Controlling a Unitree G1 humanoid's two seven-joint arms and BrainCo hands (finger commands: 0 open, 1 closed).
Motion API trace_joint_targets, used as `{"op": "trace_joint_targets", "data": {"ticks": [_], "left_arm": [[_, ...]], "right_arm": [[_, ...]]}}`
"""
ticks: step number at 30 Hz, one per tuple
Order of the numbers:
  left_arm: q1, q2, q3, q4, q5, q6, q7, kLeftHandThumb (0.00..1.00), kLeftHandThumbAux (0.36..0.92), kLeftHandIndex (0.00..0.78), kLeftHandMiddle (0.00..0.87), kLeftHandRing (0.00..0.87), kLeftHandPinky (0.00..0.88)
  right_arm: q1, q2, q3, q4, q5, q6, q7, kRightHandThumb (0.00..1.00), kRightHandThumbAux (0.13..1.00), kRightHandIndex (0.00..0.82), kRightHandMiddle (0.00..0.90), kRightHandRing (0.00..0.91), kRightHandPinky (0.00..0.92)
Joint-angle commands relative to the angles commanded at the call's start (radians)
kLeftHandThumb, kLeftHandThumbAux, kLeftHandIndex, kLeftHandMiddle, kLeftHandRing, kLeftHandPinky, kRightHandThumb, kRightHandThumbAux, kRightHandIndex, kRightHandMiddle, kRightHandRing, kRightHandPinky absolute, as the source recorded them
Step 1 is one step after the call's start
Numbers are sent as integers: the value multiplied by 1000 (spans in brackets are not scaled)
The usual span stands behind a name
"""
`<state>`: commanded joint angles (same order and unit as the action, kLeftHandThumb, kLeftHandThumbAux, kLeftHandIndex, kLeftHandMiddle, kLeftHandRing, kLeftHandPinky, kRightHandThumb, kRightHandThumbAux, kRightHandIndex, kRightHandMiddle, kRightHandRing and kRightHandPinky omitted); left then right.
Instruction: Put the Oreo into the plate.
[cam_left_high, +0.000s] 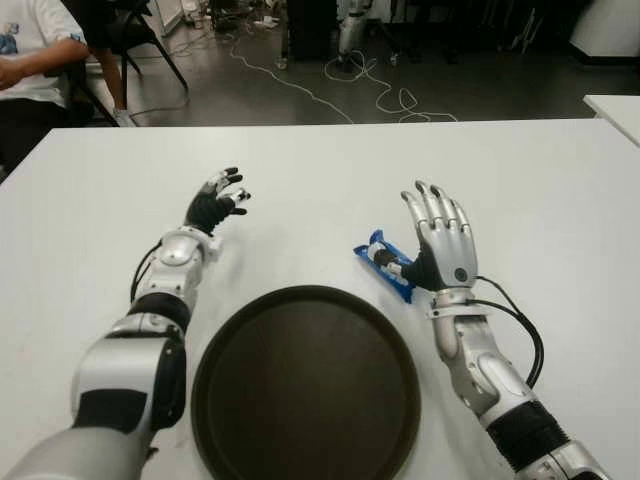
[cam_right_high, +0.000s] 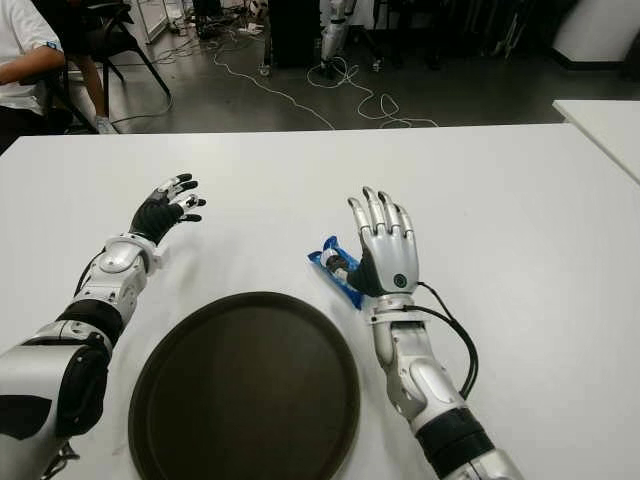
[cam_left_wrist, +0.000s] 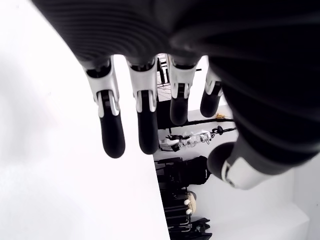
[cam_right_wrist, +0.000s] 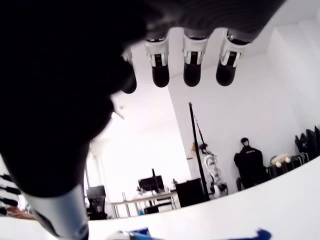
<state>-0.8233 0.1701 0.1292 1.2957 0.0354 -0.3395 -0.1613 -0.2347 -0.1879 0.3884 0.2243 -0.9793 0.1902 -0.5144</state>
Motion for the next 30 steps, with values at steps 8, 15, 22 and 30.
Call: {"op": "trace_joint_targets", "data": {"ticks": [8, 15, 22, 30], "left_arm": [[1, 0, 0, -1, -1, 0, -4, 238, 646, 51, 126, 232, 327], [1, -1, -3, -2, 2, -3, -3, 234, 645, 59, 130, 234, 333], [2, -1, -5, -4, 2, -6, -3, 236, 630, 60, 126, 234, 334], [2, 0, -6, -4, 3, 3, 7, 255, 635, 59, 131, 229, 326]], "right_arm": [[12, -14, 10, -56, -6, 23, 65, 0, 795, 0, 0, 0, 45], [15, -57, 7, -149, 45, 38, 297, 0, 780, 8, 6, 12, 81], [12, -76, 5, -225, 59, 83, 502, 0, 750, 35, 31, 42, 87], [8, -63, -10, -249, 66, 116, 568, 0, 753, 40, 33, 43, 75]]}}
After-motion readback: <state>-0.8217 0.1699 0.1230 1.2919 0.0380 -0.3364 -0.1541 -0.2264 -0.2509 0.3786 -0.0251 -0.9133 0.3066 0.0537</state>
